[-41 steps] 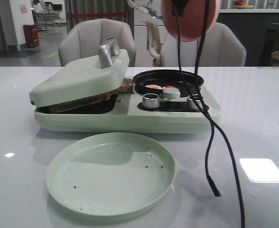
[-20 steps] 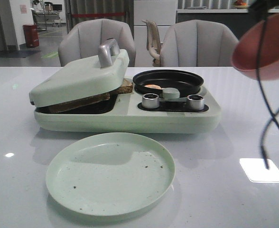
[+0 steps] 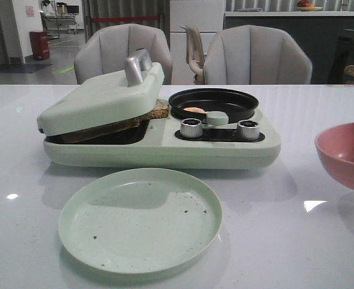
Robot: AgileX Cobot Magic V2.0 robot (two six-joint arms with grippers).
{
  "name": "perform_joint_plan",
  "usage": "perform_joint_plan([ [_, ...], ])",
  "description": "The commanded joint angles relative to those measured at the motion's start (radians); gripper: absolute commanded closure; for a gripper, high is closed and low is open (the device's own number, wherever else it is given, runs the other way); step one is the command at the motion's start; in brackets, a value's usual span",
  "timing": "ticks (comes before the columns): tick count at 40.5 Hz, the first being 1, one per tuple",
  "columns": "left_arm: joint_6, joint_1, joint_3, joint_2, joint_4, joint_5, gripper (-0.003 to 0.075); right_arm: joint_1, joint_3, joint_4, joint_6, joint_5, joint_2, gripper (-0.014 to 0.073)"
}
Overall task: Make breakfast with bread and shrimp
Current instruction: 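Set the pink bowl back down on the table with the right gripper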
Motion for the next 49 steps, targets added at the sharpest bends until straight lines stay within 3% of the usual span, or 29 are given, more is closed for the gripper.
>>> perform_joint_plan([
  [1,-0.007,-0.008,-0.032,-0.006,-0.007,-0.071,0.0610,-0.006,0.003,0.004,-0.012,-0.112,-0.015,0.0548],
  [5,-0.007,-0.008,-0.032,-0.006,-0.007,-0.071,0.0610,-0.006,0.002,0.002,-0.012,-0.112,0.007,0.0517],
  [14,-0.007,-0.008,-0.032,-0.006,-0.007,-0.069,0.0610,-0.006,0.002,-0.018,-0.012,-0.113,0.051,0.0263],
  [18,-0.007,-0.008,-0.032,-0.006,-0.007,-0.069,0.0610,-0.006,-0.013,-0.032,-0.012,-0.097,0.049,0.0193],
  [32,-0.007,-0.008,-0.032,-0.006,-0.015,-0.069,0.0610,0.028,-0.025,-0.036,-0.036,-0.002,-0.194,0.0181],
  [38,-0.007,-0.008,-0.032,-0.006,-0.015,-0.069,0.0610,0.130,-0.025,-0.036,-0.116,0.068,-0.349,0.0181],
  [49,-0.007,-0.008,-0.032,-0.006,-0.015,-0.068,0.0610,0.251,0.018,-0.036,-0.124,0.296,-0.634,0.0183],
])
